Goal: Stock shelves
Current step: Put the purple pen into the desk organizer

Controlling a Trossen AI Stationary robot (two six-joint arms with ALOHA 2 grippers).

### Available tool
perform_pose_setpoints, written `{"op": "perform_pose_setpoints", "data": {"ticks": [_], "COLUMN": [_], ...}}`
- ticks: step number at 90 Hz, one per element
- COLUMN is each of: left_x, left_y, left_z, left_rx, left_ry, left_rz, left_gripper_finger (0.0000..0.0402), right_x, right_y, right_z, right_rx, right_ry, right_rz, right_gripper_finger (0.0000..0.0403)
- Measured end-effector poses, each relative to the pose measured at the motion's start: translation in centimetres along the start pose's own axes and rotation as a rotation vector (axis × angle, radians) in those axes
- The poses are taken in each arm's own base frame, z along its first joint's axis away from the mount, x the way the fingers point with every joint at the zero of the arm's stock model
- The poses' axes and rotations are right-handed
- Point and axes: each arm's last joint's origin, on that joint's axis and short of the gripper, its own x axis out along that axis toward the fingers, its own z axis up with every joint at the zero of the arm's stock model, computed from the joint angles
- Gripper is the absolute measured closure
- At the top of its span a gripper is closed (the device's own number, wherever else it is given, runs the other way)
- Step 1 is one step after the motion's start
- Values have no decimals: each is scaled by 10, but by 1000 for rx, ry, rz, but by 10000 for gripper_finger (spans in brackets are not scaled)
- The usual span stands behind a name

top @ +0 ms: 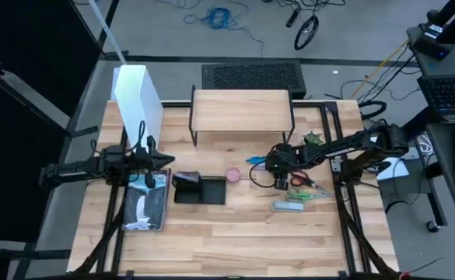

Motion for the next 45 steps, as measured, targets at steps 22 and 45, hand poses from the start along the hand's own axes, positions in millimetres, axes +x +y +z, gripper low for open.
{"op": "perform_pose_setpoints", "data": {"ticks": [22,45], "left_x": [0,0], "left_y": [0,0], "left_z": [0,0], "left_rx": [0,0], "left_ry": [0,0], "left_rz": [0,0], "left_gripper_finger": [398,398], "right_x": [0,3], "right_y": [0,0], "right_z": [0,0], "right_rx": [6,67], "right_ry": [-5,1], "right_rz": [-7,-10], "right_gripper_finger": [378,312]}}
